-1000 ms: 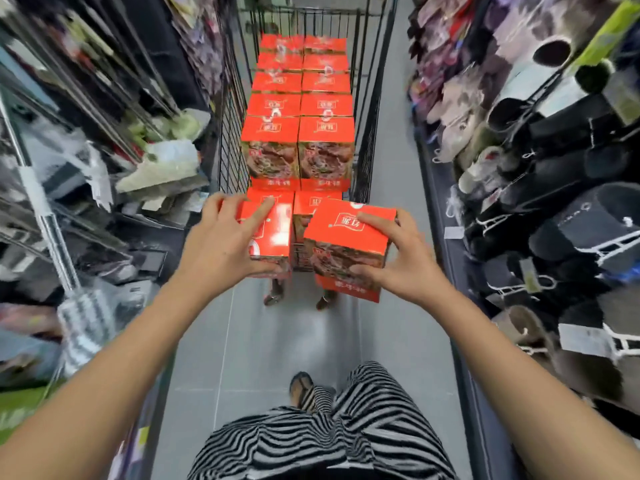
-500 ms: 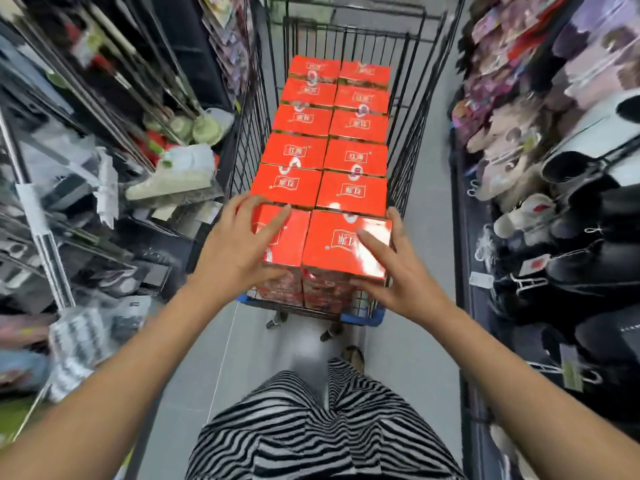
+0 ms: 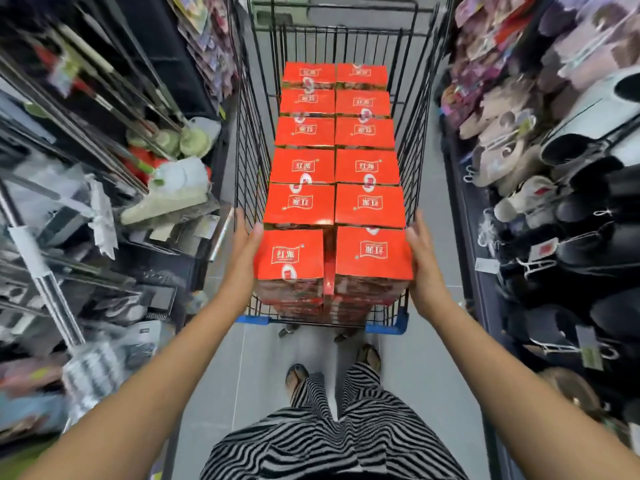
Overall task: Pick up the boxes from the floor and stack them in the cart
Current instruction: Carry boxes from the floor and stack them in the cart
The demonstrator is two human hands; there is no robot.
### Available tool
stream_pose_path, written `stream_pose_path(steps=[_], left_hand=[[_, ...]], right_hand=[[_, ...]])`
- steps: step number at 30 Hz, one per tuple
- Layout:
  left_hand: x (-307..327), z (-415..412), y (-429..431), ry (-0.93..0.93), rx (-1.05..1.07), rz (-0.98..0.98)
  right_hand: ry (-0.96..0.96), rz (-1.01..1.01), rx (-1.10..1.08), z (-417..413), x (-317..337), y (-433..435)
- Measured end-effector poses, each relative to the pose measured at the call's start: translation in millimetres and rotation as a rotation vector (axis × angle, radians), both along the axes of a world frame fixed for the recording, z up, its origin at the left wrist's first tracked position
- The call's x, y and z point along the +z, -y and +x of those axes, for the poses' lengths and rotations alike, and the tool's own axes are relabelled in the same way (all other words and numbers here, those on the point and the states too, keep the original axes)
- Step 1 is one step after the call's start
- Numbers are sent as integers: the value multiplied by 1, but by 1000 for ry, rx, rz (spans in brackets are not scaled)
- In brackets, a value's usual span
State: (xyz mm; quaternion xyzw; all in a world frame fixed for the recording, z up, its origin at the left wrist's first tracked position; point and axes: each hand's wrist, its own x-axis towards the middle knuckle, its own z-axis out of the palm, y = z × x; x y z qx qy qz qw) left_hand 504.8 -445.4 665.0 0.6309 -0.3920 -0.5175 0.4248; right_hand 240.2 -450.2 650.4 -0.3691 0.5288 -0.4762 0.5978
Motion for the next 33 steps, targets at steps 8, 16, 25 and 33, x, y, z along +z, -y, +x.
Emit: stream_pose_path(steps=[8,16,25,33], left_hand=[[-18,2,21,57,-241,-64],[-13,-3,20,-20,-157,-46],[-16,2,22,-27,-171,-36],[-11,5,25,-17,-209,-33]], right_hand=[[-114,32,145,3,-1,10],[-186,55,128,5,4,11],[-149,55,157,4,1,14],[-166,56,121,-2,4,15]])
